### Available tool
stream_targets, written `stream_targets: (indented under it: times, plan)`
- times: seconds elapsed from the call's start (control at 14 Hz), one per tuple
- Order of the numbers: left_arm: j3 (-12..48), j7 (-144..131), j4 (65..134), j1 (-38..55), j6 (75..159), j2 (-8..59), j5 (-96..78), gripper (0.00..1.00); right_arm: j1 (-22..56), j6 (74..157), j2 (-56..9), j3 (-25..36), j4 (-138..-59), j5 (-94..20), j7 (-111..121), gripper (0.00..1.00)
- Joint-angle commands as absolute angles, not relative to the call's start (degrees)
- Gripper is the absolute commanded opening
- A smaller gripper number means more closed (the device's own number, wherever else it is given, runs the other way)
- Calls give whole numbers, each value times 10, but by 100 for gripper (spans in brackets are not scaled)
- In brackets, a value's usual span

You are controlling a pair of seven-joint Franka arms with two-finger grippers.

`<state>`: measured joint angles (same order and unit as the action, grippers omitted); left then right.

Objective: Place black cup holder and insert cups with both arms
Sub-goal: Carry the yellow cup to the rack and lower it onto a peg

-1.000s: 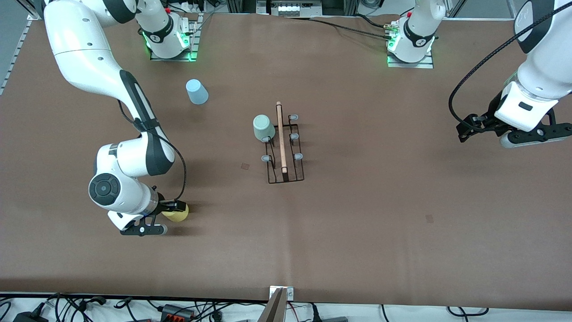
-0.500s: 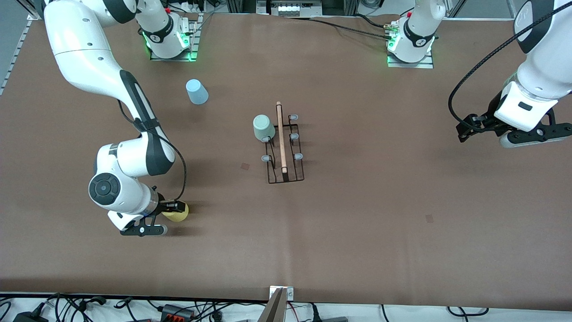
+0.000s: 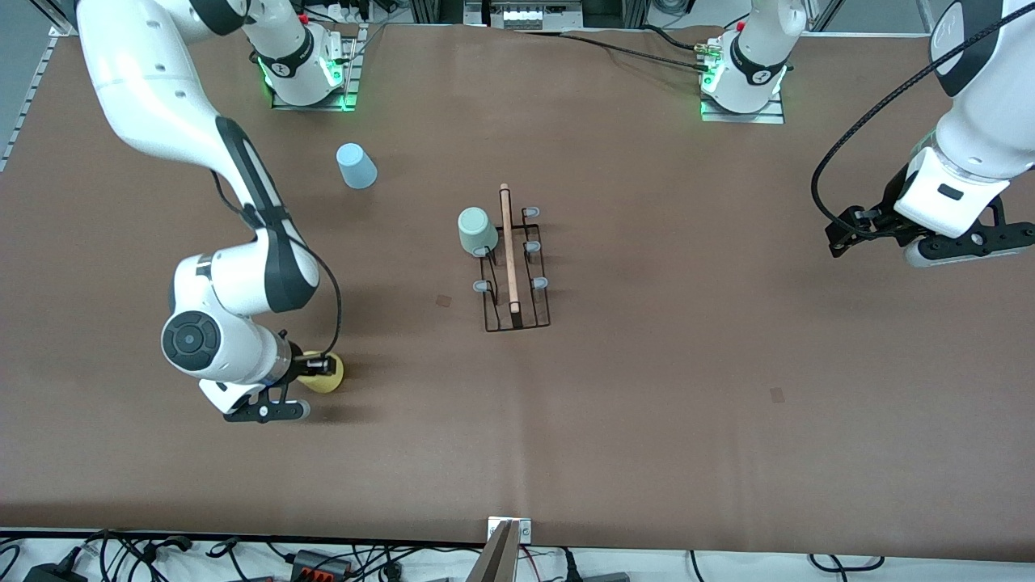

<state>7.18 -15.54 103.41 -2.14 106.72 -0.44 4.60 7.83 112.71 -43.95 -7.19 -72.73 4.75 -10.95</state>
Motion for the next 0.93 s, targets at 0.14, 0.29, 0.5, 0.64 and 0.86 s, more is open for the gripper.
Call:
stream_targets:
  times: [0.14,0.29,0.5,0.64,0.86]
  plan:
    - [71,-150,1034,-22,1067,-10,37,100,98,1063,-351,-136,-737,32,-153,21]
    - [71,-150,1034,-22,1067,-10,37,100,106,1053,-350,-176,-737,33,-213,21]
    - [71,-149,1034,-22,1063,-10,37,100,140,1057,-351,-196,-735,39,-303,22]
    - [71,-149,1034,-21,1062,-10,37,100,168,1063,-351,-196,-733,39,-352,22]
    - [70,-149,1030,-22,1043,-10,37,100,192,1095,-359,-196,-723,35,-408,22]
